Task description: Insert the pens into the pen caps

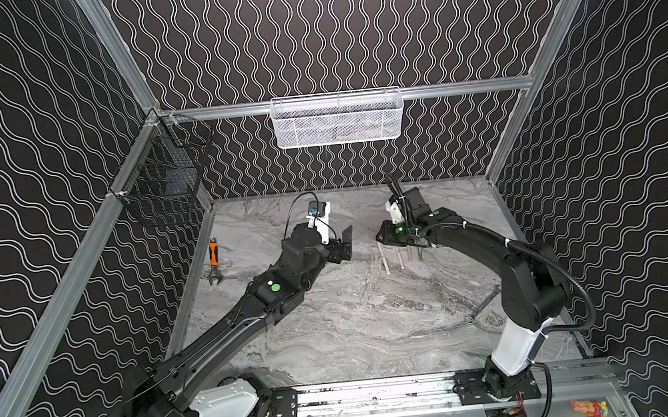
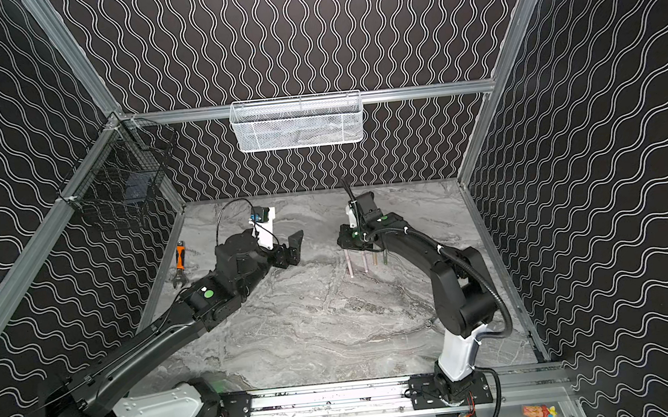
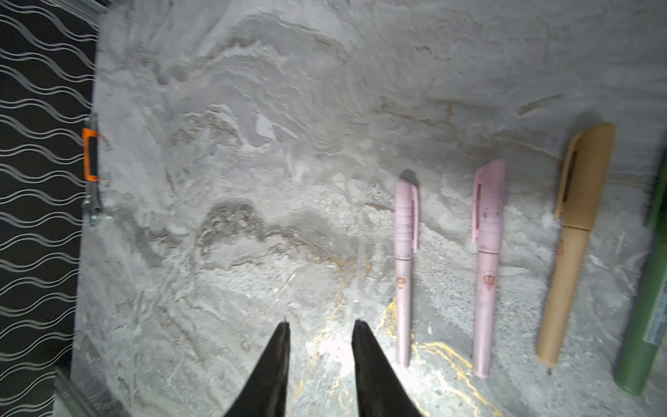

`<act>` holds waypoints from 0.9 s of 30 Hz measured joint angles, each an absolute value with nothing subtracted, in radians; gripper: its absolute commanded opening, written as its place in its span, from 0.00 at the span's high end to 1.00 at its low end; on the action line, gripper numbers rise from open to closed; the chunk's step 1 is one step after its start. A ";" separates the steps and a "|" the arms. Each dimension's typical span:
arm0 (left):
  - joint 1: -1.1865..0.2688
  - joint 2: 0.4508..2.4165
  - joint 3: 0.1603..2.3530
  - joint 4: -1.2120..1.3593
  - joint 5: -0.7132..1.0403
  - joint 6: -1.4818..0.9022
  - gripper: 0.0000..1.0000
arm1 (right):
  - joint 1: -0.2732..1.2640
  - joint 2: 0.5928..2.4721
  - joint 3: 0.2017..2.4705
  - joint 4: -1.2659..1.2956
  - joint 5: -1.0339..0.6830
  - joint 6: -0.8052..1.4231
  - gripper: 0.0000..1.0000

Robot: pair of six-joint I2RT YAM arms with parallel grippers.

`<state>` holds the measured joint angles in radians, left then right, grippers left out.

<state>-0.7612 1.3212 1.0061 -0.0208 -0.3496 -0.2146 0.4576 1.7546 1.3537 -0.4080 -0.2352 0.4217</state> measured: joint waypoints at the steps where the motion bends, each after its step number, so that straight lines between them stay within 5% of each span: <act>1: -0.761 1.315 1.002 -0.017 -0.352 -0.200 0.06 | 0.458 1.735 1.348 -0.409 -0.241 0.421 0.61; 7: -0.761 1.296 1.023 -0.014 -0.361 -0.098 0.01 | 0.462 1.568 1.291 -0.408 -0.261 0.401 0.44; 11: -0.765 1.296 1.125 -0.081 -0.389 -0.055 0.01 | 0.463 1.441 1.230 -0.394 -0.263 0.373 0.01; 19: -0.767 1.148 1.119 -0.212 -0.552 -0.022 0.01 | 0.463 1.251 1.146 -0.314 -0.233 0.347 0.01; 27: -0.761 0.963 0.692 0.088 -0.610 0.166 0.01 | 0.462 1.239 1.032 -0.261 -0.134 0.264 0.01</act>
